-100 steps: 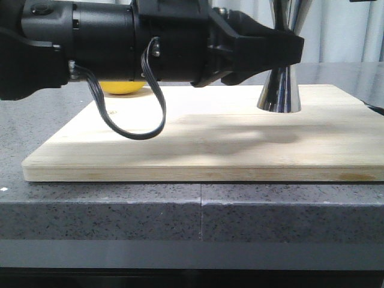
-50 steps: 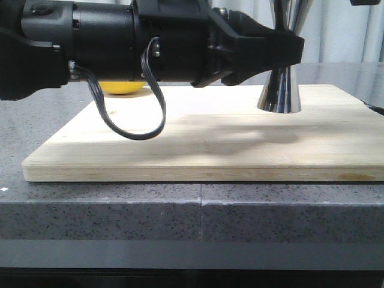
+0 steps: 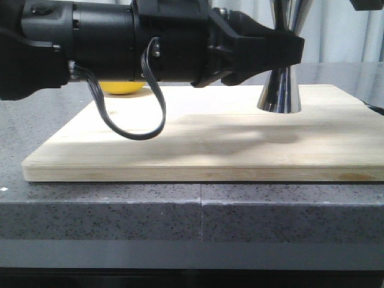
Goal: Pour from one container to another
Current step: 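Tilt the beaker with the right gripper, pouring liquid into the jigger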
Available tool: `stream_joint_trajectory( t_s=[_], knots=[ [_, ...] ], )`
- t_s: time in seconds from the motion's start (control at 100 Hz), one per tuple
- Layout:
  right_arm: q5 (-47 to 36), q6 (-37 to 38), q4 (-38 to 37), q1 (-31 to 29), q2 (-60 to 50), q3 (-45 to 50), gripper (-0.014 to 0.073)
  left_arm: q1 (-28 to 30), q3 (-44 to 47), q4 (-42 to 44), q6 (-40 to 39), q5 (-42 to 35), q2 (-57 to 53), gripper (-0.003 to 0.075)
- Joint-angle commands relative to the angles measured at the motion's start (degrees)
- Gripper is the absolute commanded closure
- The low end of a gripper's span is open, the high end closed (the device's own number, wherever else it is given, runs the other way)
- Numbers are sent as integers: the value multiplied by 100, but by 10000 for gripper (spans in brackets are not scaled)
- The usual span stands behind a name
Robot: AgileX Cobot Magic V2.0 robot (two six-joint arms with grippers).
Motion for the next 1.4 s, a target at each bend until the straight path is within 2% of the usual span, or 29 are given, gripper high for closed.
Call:
stream_joint_trajectory(
  t_s=[0.0,1.39],
  knots=[
    [-385,-93,156,-9,-139,-159,302,-3,-181,-213,-71,-457,-268,660],
    [-385,-805,156,-9,-139,-159,302,-3,-181,-213,-71,-457,-268,659]
  ],
)
